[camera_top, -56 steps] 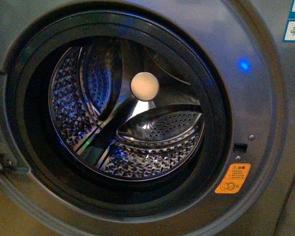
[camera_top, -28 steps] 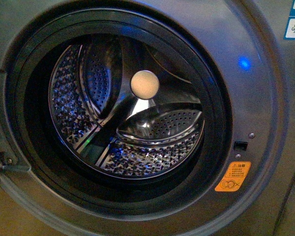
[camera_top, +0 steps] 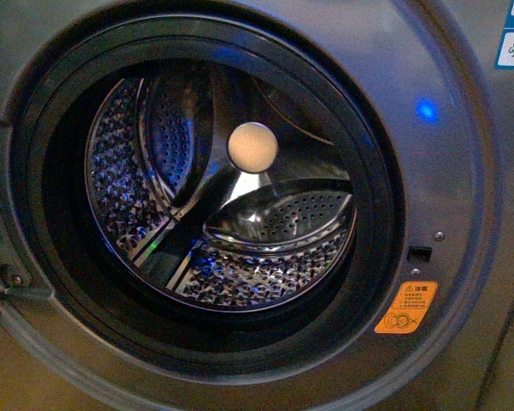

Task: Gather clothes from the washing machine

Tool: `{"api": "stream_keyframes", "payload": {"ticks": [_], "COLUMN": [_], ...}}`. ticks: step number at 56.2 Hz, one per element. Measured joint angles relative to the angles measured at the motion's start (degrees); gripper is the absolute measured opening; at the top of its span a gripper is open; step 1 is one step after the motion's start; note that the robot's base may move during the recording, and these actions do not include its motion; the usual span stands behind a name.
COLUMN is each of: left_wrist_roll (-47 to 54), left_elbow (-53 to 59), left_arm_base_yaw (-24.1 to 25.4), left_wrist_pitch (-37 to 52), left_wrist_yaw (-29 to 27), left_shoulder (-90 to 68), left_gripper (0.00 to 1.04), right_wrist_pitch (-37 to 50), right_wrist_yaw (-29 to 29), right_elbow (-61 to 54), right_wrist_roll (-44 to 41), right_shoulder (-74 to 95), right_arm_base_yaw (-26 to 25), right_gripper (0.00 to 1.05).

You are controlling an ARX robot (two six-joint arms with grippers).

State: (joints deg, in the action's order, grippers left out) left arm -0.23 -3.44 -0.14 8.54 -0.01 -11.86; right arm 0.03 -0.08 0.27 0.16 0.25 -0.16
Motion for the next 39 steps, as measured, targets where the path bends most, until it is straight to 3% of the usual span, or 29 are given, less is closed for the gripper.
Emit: {"api": "stream_keyframes", "payload": {"ticks": [4,9,32,37,39], "left_wrist_roll": [0.00,0.00,0.00,-0.02,-0.02], "left_elbow": [0.46,0.96,2.38,2.38,2.38], "left_arm_base_yaw": [-0.02,0.00,0.00,0.00,0.00], "left_wrist_pitch": [-0.70,-8.00,-8.59,-8.59,-8.59], "left_wrist_yaw": [0.00,0.04,0.00,0.00,0.00], "left_shoulder": [1.18,7.72,11.54,11.54,11.56], "left_gripper": [0.04,0.04,0.04,0.15,0.22], "right_wrist_pitch": [0.00,0.00,-0.02,-0.02,-0.02], "right_wrist_yaw": [0.00,0.02,0.00,0.00,0.00], "right_elbow": [0.00,0.00,0.00,0.00,0.00], "right_wrist_roll": [0.02,0.02,0.00,-0.02,-0.07], "right_shoulder": [0.00,0.00,0.00,0.00,0.00], "right_arm_base_yaw": [0.00,0.00,0.00,0.00,0.00], "right_gripper": [0.02,0.02,0.02,0.03,0.09]}}
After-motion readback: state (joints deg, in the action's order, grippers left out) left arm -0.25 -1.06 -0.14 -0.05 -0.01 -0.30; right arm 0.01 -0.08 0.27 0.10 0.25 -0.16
